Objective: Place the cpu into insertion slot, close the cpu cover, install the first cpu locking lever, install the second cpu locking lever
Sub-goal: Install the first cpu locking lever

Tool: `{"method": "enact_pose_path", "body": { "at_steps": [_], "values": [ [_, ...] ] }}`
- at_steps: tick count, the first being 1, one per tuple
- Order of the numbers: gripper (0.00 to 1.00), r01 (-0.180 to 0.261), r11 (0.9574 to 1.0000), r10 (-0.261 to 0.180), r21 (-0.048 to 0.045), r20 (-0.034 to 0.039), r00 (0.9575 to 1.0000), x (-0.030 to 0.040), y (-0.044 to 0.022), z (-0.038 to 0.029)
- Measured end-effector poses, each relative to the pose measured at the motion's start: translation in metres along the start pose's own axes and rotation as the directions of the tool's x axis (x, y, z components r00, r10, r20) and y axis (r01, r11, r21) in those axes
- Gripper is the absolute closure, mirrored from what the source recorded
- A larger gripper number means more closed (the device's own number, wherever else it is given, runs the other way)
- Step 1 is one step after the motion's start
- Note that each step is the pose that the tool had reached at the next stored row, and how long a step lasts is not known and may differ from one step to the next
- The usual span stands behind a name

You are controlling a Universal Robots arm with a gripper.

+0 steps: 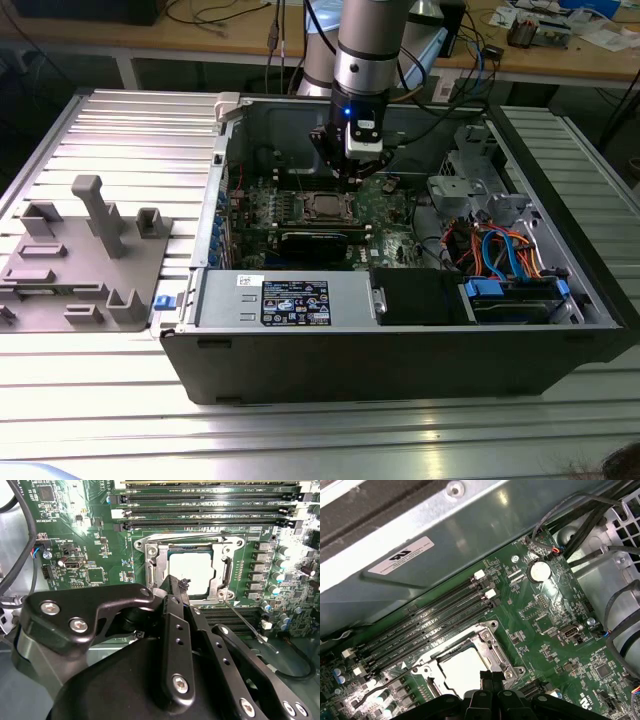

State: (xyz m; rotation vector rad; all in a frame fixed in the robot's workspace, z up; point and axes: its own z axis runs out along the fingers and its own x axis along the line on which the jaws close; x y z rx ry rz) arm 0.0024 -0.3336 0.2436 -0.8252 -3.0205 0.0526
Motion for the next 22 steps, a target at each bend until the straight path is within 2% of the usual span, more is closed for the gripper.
{"method": "enact_pose_path", "body": {
  "at_steps": [22],
  "values": [
    [0.89, 0.033, 0.9994, -0.033, 0.0000, 0.0012, 0.9994, 0.0000, 0.0000, 0.0000]
  ]
}}
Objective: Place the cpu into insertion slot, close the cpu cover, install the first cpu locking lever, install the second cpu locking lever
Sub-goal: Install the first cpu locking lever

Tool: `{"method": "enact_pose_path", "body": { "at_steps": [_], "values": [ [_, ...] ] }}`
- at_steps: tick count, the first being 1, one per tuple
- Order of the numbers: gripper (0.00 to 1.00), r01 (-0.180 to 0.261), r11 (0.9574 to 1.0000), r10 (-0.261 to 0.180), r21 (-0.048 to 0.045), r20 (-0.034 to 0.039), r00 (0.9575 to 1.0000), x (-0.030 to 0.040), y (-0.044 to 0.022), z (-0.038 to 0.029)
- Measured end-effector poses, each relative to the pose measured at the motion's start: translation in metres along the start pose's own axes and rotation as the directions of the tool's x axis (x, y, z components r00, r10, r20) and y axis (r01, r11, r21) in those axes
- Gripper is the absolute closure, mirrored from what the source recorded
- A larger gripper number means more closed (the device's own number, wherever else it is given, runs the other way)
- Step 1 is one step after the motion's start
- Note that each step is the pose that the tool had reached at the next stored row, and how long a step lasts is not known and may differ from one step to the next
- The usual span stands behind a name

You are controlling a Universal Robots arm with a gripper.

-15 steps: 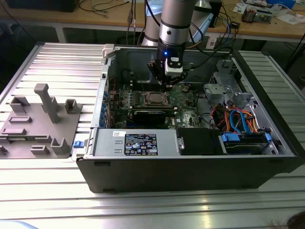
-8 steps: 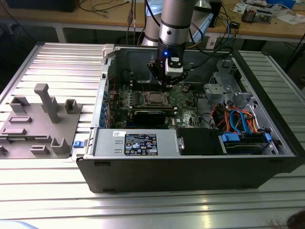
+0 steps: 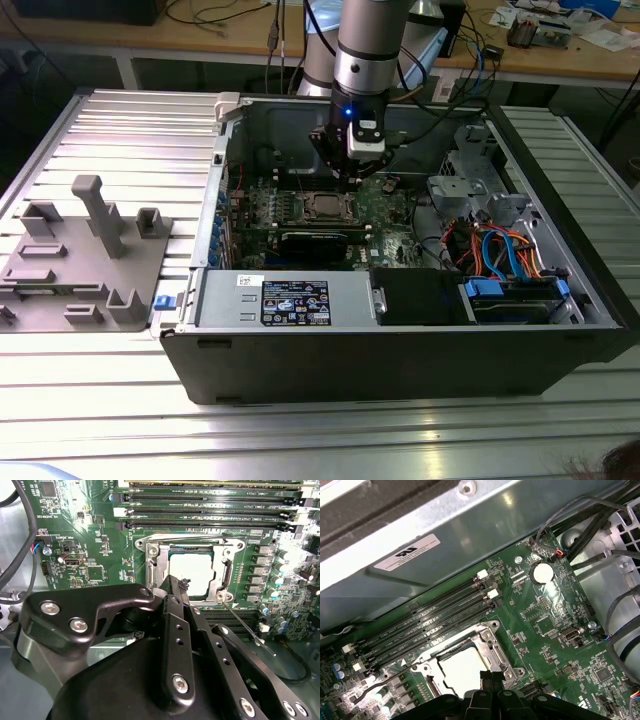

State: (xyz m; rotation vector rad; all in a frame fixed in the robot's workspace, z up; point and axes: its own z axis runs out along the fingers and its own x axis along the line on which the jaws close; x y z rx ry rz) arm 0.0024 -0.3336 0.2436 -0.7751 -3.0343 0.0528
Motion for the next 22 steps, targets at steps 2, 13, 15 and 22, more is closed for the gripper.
{"method": "enact_pose_path", "body": {
  "at_steps": [2, 13, 15, 22],
  "values": [
    [0.89, 0.003, 1.0000, -0.003, 0.0001, 0.0001, 1.0000, 0.0000, 0.0000, 0.0000],
    [0.89, 0.018, 0.9998, -0.018, 0.0000, 0.0006, 0.9998, 0.0000, 0.0000, 0.0000],
    [0.89, 0.021, 0.9998, -0.021, 0.0001, 0.0007, 0.9998, 0.0000, 0.0000, 0.0000],
    [0.89, 0.030, 0.9995, -0.030, 0.0001, 0.0010, 0.9995, 0.0000, 0.0000, 0.0000]
  ]
}}
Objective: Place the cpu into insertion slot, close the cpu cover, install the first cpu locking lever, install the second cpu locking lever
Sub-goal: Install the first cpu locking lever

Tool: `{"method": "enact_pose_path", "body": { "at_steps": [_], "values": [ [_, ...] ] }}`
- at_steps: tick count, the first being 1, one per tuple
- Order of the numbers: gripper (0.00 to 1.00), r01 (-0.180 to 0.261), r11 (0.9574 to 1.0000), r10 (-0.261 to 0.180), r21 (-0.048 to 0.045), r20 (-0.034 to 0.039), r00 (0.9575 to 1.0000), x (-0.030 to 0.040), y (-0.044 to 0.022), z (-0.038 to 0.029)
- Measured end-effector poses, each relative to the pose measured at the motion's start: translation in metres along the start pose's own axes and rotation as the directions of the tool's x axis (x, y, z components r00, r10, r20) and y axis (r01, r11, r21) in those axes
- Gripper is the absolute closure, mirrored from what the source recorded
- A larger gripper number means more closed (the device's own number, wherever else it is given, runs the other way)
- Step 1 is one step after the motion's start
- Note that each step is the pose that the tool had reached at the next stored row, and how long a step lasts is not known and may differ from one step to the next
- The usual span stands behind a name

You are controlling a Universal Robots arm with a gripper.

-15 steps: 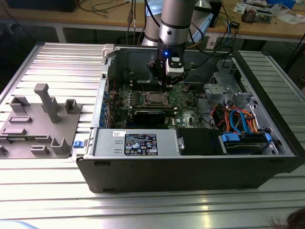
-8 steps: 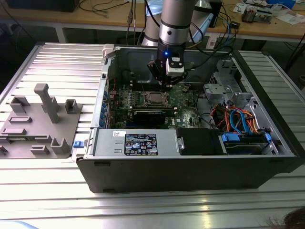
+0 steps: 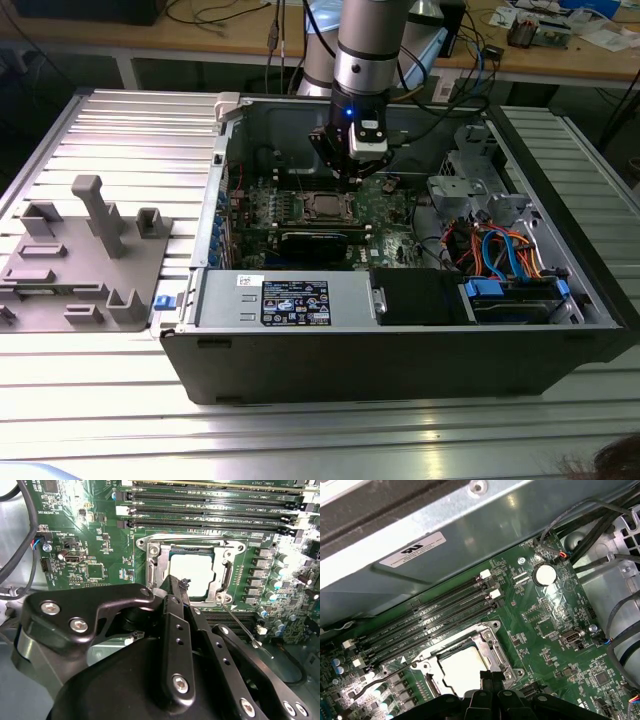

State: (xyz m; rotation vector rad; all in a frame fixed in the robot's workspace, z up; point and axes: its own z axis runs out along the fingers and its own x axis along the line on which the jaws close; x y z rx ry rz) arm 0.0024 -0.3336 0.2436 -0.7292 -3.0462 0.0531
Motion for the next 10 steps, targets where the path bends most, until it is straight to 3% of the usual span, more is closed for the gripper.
{"method": "enact_pose_path", "body": {
  "at_steps": [10],
  "values": [
    [0.89, 0.019, 0.9998, -0.019, 0.0000, 0.0006, 0.9998, 0.0000, 0.0000, 0.0000]
  ]
}}
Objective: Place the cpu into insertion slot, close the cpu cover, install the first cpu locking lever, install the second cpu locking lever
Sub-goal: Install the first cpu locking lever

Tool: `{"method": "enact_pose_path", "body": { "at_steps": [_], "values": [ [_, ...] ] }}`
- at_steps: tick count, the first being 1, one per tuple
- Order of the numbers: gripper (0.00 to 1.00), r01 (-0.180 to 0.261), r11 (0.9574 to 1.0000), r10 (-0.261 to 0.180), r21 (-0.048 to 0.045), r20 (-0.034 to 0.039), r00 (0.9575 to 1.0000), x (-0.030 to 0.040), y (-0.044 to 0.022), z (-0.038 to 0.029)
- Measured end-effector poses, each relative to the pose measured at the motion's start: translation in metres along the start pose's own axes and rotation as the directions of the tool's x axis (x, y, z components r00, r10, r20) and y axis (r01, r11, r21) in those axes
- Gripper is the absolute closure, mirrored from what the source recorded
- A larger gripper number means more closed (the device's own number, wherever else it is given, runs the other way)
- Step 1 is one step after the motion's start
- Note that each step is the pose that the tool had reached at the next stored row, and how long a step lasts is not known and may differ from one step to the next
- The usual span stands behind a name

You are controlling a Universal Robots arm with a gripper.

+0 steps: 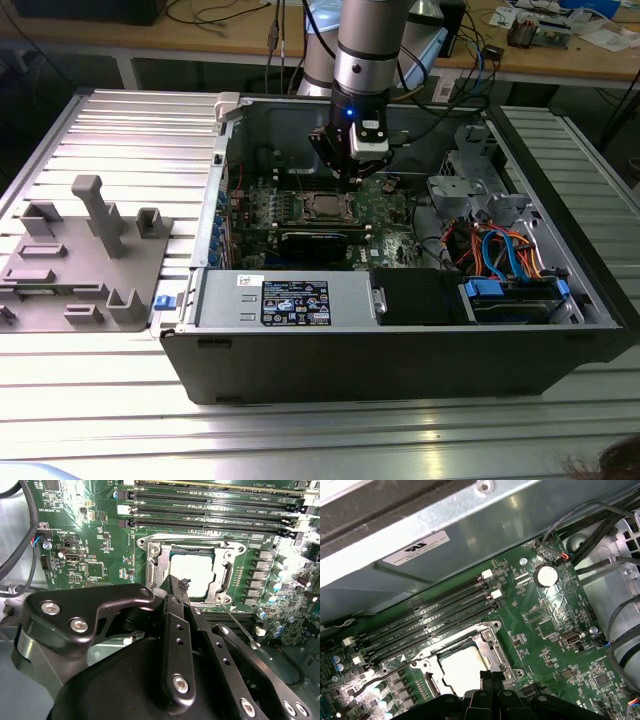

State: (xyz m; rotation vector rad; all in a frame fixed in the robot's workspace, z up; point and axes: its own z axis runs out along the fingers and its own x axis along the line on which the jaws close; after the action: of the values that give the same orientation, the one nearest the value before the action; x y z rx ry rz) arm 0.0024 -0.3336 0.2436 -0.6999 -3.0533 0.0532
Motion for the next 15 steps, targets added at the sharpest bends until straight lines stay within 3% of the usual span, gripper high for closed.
{"method": "enact_pose_path", "body": {
  "at_steps": [15],
  "values": [
    [0.89, 0.027, 0.9996, -0.027, 0.0000, 0.0010, 0.9996, 0.0000, 0.0000, 0.0000]
  ]
}}
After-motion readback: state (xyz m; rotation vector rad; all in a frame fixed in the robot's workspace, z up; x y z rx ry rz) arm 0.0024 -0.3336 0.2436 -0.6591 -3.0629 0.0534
